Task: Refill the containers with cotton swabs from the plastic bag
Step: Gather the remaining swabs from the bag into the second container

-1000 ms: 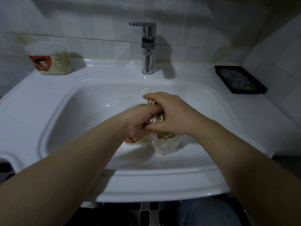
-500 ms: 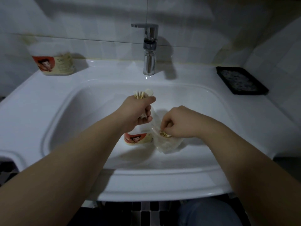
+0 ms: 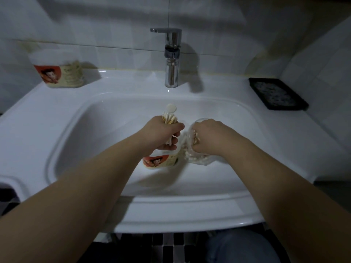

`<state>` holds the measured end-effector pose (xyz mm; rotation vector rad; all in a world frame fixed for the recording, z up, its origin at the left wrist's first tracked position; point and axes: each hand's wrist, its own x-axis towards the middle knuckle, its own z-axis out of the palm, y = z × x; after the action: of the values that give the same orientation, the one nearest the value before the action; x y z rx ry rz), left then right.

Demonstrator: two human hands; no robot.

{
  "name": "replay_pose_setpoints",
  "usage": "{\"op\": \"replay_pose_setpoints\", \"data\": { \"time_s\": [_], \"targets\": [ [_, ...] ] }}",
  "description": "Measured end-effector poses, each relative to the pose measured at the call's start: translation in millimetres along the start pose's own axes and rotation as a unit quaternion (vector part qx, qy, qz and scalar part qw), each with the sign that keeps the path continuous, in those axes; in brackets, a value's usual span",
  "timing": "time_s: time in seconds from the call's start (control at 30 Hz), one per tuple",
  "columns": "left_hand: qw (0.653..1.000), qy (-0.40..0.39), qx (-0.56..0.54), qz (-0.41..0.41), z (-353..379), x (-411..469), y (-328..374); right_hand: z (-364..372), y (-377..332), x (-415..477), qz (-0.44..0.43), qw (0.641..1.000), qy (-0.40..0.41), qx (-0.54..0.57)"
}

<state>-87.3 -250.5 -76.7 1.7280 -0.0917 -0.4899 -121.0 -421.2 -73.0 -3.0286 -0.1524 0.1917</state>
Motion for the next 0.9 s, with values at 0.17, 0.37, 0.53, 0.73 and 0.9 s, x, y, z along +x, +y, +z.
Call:
{"op": "replay_pose_setpoints", "data": {
  "time_s": [0.17,0.37,0.53,0.73,0.9],
  "targets": [
    [1.000,-0.005,0.000,-0.001,-1,1,-1,-1,-3,1,0.012,0.996,-0.079,-0.048],
    [1.000,-0.011,0.002,0.000,2,2,-2,3,-3,3,-0.019,0.992,-0.092,-0.089],
    [1.000,-0.015,0.007,0.003,2,0,-2,2,2,0,-0.026,0.996,-0.069,-0.049],
    [0.998,-0.017,0.048,0.028,5,-2,-1,-6,2,-3,-0.045,0.999,-0.027,0.004],
    [0.998,-0.014,0.059,0.030,2,-1,1,-14,2,-8,-0.052,0.996,-0.035,0.059]
  ]
}}
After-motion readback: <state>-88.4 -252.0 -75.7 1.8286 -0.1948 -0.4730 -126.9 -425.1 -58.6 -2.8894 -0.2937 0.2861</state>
